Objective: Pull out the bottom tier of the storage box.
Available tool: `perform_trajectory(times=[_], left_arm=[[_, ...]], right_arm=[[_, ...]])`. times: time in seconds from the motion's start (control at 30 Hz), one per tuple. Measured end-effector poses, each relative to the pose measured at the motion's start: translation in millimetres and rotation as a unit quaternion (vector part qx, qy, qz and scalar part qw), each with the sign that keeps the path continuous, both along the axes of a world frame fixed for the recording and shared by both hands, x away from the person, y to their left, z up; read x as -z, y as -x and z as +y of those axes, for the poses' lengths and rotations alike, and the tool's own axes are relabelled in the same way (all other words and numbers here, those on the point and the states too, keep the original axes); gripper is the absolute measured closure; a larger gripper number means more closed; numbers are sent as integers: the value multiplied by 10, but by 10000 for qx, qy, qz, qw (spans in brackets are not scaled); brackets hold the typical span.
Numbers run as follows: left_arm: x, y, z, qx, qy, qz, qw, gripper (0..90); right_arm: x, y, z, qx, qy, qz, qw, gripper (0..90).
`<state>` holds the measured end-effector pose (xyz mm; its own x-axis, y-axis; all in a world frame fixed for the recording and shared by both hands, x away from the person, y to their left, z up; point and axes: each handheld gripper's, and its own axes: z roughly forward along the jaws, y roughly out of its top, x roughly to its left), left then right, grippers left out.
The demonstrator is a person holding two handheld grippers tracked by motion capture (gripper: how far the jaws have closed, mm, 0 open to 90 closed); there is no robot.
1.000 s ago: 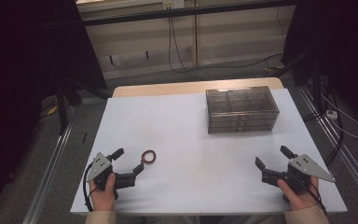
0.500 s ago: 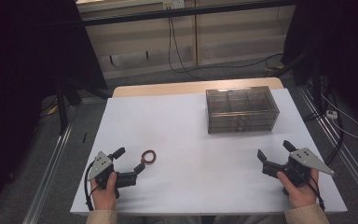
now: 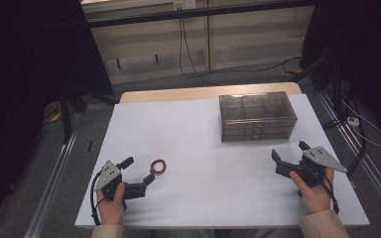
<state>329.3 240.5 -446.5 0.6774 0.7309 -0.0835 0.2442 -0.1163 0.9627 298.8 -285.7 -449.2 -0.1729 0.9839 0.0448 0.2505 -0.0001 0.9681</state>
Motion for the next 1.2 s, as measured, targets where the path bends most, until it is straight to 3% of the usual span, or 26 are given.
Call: perform_trajectory(times=[0.77,1.2], left_arm=[[-13,-33,-14,-25,142,15,9999,18],[-13,-21,-46,22,61,6,10000,18]], right_arm=[[13,-244,95,163,32,5,9999,42],[54,-390,124,216,40,116,9997,50]])
